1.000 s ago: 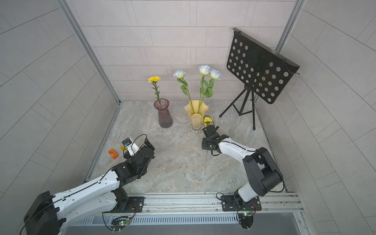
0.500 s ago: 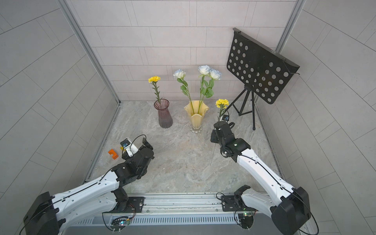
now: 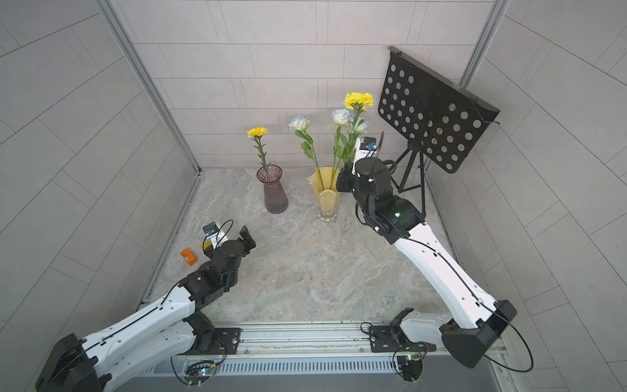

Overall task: Arrange the flowers in different vases according to their colors
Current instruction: Insert the flower into the vase.

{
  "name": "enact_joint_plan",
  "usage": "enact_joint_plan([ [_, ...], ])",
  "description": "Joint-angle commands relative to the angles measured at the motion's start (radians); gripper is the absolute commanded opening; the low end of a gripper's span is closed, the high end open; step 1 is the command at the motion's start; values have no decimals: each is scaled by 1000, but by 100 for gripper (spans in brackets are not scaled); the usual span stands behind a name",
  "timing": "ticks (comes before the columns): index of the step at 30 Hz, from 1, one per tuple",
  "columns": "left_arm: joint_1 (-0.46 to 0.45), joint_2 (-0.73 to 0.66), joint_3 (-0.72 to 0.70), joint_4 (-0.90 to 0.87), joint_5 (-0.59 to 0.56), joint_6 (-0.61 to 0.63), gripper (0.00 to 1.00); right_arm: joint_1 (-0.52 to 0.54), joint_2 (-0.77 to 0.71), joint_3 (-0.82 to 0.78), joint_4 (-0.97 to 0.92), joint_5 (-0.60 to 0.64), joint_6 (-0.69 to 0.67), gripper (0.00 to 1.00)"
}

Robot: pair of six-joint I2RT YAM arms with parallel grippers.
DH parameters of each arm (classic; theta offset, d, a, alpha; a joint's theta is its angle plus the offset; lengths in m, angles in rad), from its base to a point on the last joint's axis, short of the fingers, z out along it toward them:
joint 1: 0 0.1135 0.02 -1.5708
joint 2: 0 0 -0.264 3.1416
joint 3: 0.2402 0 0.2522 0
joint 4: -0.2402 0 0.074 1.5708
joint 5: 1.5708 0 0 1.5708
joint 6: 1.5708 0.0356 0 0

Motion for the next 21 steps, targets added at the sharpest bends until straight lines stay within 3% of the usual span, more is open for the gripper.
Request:
enact_joint_plan([
  [1,25,49,0,83,174,79,100,42,112,127,123,-45,-108,0],
  [5,58,135,33,83,274,68,100,66,300,329,179,-59,-149,0],
  [11,144,152,-19,153,402,-27,100,67,569,571,309,-121,-210,0],
  [21,151,191,16,103,443,-32,100,83,956,911,493,-136,-326,0],
])
